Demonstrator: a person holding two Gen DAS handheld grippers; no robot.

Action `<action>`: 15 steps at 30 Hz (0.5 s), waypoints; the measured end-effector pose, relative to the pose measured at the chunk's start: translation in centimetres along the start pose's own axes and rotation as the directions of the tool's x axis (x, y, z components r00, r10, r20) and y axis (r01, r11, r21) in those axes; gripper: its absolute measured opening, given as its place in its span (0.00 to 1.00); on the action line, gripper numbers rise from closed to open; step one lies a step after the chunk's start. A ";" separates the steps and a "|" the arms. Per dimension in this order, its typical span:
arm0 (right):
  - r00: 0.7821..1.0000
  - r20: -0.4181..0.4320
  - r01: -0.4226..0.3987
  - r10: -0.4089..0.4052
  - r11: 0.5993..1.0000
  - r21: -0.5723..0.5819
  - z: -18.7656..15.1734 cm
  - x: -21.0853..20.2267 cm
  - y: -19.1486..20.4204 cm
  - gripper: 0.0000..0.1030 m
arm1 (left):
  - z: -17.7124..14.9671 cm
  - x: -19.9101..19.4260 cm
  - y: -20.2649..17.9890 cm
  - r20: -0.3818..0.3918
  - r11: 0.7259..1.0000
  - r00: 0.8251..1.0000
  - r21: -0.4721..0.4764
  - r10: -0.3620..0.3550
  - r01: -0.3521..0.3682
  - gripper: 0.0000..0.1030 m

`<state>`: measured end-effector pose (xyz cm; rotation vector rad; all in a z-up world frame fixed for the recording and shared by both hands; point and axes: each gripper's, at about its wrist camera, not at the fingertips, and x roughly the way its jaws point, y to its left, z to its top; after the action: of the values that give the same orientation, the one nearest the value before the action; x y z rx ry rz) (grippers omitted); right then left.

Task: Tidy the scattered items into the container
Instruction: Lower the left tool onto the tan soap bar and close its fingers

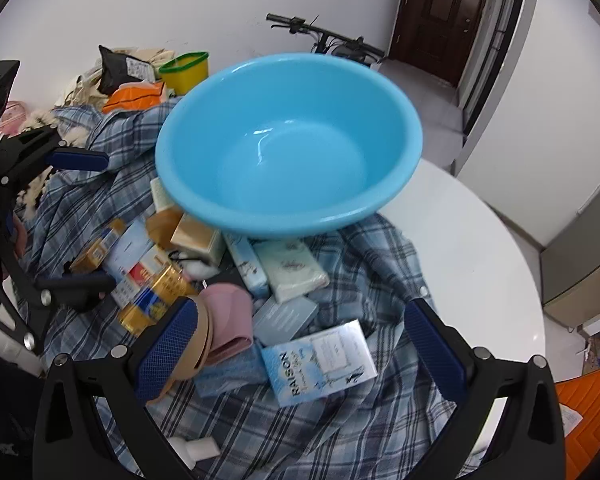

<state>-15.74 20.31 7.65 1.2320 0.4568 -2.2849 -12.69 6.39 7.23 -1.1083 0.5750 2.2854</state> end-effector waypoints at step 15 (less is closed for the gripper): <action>0.997 -0.071 -0.009 0.012 0.999 0.042 -3.2 0.2 -0.9 1.00 | 0.1 5.0 -4.8 -0.138 0.922 0.939 0.191 -0.314 0.336 1.00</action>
<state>-14.15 22.63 5.81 1.3368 0.4295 -2.2584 -12.35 11.50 2.60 -1.1294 0.6090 1.8436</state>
